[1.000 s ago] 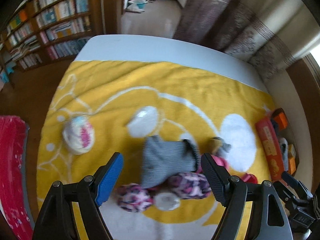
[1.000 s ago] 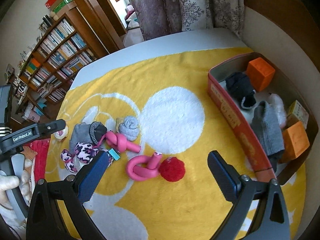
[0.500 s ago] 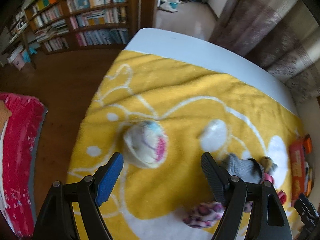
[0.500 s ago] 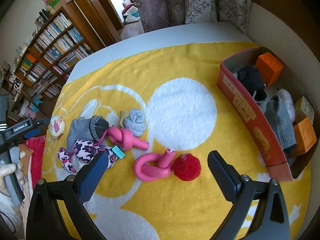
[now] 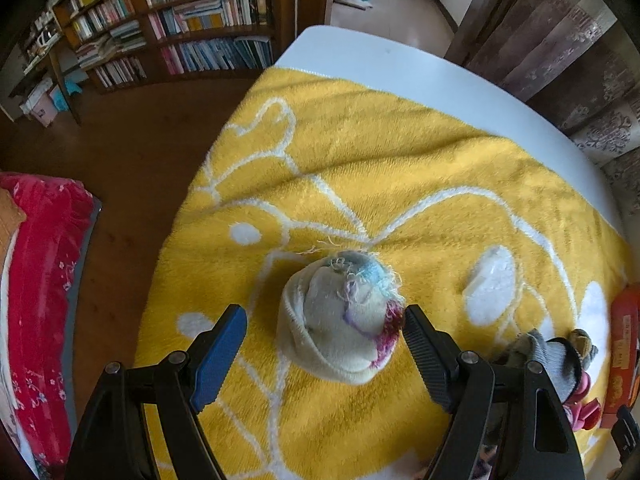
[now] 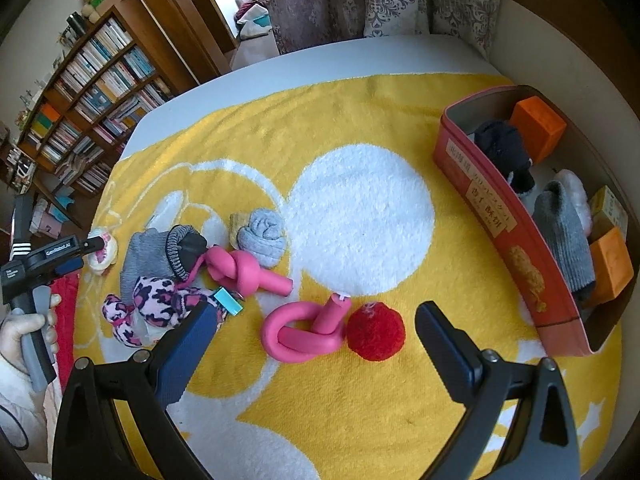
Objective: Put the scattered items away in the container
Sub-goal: 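Grasp the white knit hat with the left tool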
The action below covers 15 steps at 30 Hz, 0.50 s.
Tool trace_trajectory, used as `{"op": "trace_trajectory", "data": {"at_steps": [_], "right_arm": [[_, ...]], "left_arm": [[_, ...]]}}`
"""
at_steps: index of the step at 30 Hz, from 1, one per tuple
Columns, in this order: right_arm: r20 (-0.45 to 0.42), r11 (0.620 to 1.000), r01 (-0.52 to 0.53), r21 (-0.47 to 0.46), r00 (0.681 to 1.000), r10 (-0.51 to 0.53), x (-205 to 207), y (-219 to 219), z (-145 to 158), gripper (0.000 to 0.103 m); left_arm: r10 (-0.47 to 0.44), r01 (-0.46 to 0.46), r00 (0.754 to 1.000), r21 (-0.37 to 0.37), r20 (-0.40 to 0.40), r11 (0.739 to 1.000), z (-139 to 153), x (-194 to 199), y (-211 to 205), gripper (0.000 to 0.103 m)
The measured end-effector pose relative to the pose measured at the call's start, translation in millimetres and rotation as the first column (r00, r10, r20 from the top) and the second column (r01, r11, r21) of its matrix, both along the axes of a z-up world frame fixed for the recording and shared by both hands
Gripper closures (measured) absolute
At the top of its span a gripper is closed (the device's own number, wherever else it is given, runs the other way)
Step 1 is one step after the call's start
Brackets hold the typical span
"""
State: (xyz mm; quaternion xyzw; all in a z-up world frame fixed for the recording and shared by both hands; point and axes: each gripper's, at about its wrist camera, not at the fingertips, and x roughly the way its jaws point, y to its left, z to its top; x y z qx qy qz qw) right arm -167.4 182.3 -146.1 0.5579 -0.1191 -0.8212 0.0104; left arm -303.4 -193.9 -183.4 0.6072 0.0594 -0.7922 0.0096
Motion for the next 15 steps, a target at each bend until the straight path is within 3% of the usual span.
{"op": "trace_trajectory", "data": {"at_steps": [11, 15], "right_arm": [[0.029, 1.0, 0.012, 0.006, 1.0, -0.012, -5.4, 7.2, -9.5, 0.003], [0.045, 1.0, 0.016, 0.011, 0.999, -0.017, -4.2, 11.4, -14.6, 0.003]], "left_arm": [[-0.019, 0.02, 1.0, -0.027, 0.024, 0.999, -25.2, -10.0, 7.3, 0.023], [-0.057, 0.057, 0.998, -0.042, 0.001, 0.998, -23.5, -9.0, 14.0, 0.038]]}}
